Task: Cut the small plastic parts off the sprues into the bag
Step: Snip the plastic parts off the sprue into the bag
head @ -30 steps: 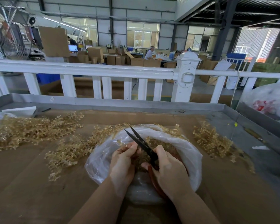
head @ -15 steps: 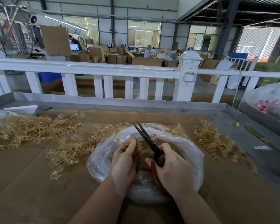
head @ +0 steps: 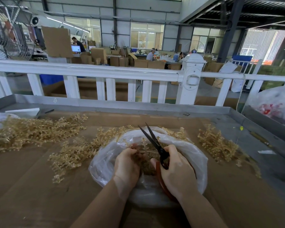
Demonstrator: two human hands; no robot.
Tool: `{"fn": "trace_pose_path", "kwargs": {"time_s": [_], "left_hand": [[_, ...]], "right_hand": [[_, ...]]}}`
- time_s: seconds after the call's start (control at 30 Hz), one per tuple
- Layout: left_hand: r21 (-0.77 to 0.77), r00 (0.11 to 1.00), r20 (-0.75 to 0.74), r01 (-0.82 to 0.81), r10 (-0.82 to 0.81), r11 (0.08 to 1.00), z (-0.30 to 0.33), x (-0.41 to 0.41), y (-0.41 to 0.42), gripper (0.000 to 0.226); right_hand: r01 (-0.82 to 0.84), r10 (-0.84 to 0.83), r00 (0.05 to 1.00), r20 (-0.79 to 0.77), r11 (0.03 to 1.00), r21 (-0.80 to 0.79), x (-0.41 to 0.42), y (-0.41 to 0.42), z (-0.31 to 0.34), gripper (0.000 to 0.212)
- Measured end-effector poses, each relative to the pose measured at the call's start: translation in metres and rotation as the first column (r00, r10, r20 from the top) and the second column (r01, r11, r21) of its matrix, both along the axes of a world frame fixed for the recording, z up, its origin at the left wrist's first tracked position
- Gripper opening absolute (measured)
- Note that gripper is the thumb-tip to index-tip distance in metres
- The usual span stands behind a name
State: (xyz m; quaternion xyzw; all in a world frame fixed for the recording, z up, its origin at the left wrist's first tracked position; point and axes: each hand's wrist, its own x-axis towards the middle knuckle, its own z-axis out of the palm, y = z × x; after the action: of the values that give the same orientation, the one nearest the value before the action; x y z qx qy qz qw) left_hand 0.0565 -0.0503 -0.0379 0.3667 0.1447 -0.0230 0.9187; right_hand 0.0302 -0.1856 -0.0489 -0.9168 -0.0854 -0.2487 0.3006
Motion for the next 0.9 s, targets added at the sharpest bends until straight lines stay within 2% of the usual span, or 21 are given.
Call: {"fn": "trace_pose_path", "kwargs": {"time_s": [0.13, 0.3, 0.4, 0.5, 0.63, 0.9], "left_hand": [[0.117, 0.999, 0.039, -0.042, 0.038, 0.992, -0.006, 0.001, -0.002, 0.021], [0.201, 0.996, -0.057, -0.058, 0.071, 0.978, 0.0, 0.006, -0.005, 0.006], [0.275, 0.984, -0.097, -0.115, 0.146, 0.955, 0.003, 0.009, -0.006, 0.016], [0.267, 0.98, -0.074, -0.161, 0.187, 0.95, 0.007, 0.008, -0.007, 0.022], [0.199, 0.99, -0.066, -0.113, 0.129, 0.973, 0.007, 0.006, -0.007, 0.014], [0.197, 0.997, 0.068, -0.056, 0.043, 0.979, 0.001, -0.001, -0.004, 0.033]], "right_hand": [[-0.002, 0.001, 1.0, 0.017, 1.0, 0.018, -0.001, -0.002, 0.006, 0.035], [0.014, -0.013, 0.997, 0.081, 1.0, -0.012, -0.004, 0.001, 0.017, 0.036], [0.028, -0.025, 0.993, 0.118, 0.999, -0.02, -0.008, 0.004, 0.02, 0.037], [0.038, -0.03, 0.99, 0.14, 0.998, -0.054, -0.012, 0.005, 0.02, 0.036], [0.042, -0.033, 0.995, 0.097, 0.995, -0.086, -0.013, 0.007, 0.015, 0.044], [0.046, -0.048, 0.999, -0.014, 0.993, -0.112, -0.014, 0.004, -0.002, 0.042]]}}
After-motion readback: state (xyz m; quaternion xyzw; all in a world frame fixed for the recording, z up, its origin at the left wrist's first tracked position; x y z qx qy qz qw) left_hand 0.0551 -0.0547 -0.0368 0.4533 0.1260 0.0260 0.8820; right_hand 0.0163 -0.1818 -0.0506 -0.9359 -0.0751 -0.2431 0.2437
